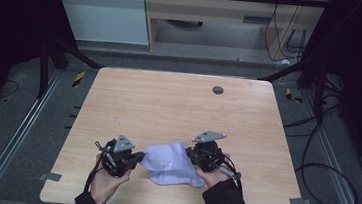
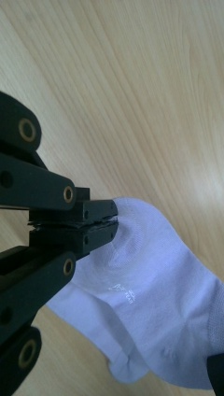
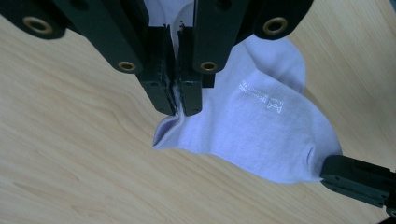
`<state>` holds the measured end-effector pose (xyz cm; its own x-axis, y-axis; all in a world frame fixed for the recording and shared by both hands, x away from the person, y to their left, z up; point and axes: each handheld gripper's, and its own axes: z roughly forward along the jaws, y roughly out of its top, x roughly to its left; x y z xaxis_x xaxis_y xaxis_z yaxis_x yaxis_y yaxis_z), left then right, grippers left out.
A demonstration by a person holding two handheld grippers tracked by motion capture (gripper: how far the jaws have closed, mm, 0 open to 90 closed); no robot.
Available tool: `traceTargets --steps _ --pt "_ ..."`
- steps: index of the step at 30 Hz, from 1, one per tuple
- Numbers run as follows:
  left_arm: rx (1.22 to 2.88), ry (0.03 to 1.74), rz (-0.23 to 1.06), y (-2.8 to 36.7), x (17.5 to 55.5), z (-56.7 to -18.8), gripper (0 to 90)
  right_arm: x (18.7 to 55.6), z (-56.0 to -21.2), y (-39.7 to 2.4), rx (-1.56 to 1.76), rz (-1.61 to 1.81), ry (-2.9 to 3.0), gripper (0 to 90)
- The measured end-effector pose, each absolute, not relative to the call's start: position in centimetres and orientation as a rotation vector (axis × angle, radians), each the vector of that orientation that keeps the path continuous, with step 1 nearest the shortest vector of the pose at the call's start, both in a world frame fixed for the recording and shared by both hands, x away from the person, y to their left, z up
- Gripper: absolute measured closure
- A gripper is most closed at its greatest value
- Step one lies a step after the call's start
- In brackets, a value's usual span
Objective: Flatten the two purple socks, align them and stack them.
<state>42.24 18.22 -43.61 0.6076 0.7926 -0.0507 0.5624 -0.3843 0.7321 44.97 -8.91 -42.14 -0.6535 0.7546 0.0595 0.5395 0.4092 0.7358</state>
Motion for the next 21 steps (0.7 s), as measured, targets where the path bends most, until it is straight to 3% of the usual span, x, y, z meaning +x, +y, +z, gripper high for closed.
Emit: traceTargets --steps 21 --pt "2.219 1.018 0.319 15.3 42.0 -46.1 88.1 43.1 -45.1 -12.3 1.214 1.028 2.405 85.8"
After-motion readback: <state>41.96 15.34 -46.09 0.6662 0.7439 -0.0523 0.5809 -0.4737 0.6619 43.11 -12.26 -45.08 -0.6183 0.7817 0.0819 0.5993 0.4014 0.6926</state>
